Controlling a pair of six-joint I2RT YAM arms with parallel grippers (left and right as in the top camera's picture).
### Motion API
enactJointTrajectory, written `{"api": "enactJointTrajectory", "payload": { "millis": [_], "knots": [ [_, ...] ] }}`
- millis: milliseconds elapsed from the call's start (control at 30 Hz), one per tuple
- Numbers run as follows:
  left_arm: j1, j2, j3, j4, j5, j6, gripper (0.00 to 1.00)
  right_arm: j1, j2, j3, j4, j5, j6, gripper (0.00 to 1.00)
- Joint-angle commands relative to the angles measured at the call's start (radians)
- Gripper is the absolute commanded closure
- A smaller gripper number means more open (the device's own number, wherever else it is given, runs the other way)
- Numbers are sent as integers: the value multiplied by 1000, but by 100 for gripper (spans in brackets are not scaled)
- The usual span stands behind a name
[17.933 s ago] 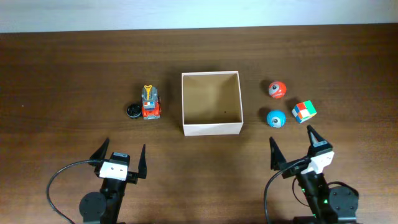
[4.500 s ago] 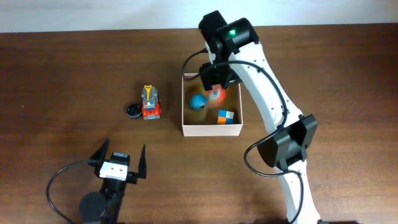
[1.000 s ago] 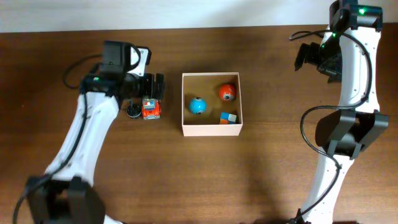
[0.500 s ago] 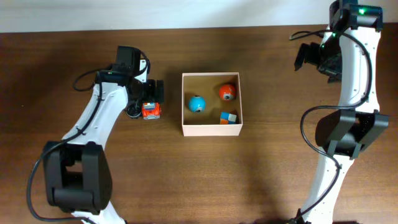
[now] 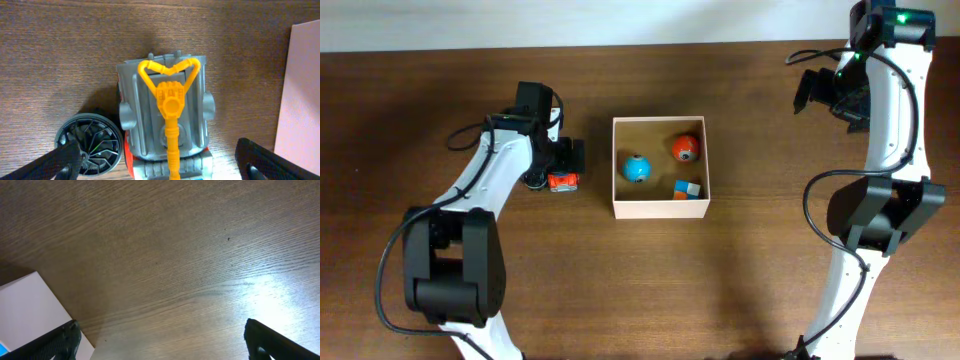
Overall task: Pack container
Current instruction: 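Carry the fire truck right into the pink box and release it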
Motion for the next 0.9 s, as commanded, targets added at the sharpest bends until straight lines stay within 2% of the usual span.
{"api": "enactJointTrajectory", "payload": {
  "millis": [0,33,67,167,200,233,367,600,867],
  "knots": [
    [4,11,13,11,-10,-13,6,-1,-8,-3,-2,-5,11,1],
    [4,11,13,13,-10,-13,11,-1,-8,-3,-2,-6,11,1],
    [4,11,13,14,-10,-13,23,-1,-8,-3,-2,-6,11,1],
    [4,11,13,14,-10,-13,31,-1,-8,-3,-2,-5,11,1],
    [4,11,13,14,-10,-13,41,-1,-8,-3,-2,-5,11,1],
    [4,11,13,14,-10,-13,46,-1,-8,-3,-2,-6,11,1],
    [4,11,13,14,-8,-13,58,-1,-8,-3,-2,-6,11,1],
    [3,10,69,19,17,-9,59,-1,-8,-3,-2,-6,11,1],
    [-18,10,338,-172,96,40,60,-1,-8,-3,-2,-6,11,1]
  ]
}}
